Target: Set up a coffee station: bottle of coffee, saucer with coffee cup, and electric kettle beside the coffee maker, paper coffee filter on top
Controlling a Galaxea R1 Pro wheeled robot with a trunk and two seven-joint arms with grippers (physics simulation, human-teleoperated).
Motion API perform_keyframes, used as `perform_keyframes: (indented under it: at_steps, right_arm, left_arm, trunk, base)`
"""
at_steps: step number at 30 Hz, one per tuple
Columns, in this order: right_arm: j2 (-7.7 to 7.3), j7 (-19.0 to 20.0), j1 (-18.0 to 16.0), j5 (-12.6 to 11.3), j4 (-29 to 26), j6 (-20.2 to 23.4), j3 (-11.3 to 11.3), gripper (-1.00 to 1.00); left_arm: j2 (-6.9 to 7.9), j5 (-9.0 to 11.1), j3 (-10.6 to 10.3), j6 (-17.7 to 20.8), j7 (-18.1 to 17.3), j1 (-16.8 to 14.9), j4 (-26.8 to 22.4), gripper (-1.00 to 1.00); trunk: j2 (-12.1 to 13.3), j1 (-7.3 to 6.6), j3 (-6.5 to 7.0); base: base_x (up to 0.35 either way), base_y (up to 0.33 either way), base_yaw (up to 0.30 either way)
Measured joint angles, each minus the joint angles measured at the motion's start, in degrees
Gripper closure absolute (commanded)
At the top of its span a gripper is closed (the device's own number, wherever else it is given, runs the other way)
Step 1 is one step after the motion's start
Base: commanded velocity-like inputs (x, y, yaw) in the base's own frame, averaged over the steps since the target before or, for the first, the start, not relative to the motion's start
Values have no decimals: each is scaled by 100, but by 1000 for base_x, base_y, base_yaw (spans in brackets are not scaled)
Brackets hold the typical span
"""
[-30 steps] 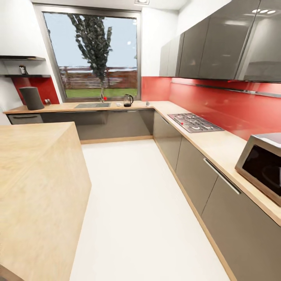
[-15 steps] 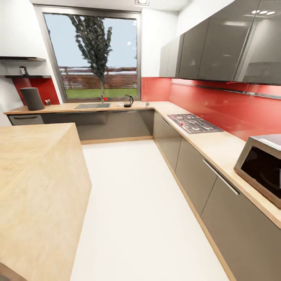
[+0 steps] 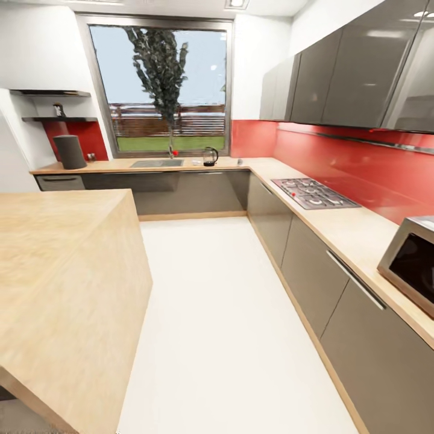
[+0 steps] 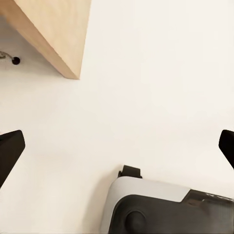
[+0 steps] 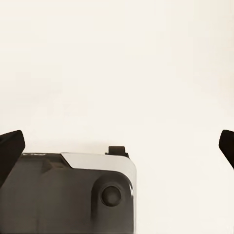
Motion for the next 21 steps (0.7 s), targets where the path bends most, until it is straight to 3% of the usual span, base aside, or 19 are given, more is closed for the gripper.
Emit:
perform_keyframes:
  at_steps: [13, 21]
  right_arm:
    - [-4, 0, 0, -2, -7, -7, 0, -100]
    - [-3, 0, 0, -2, -8, -23, 0, -100]
  left_arm:
    - [0, 0, 0, -2, 0, -1, 1, -100]
    - [0, 0, 0, 0, 0, -1, 1, -100]
  trunk:
    - [523, -286, 235]
    - [525, -287, 259]
  base:
    - [0, 0, 17]
    - [0, 0, 0]
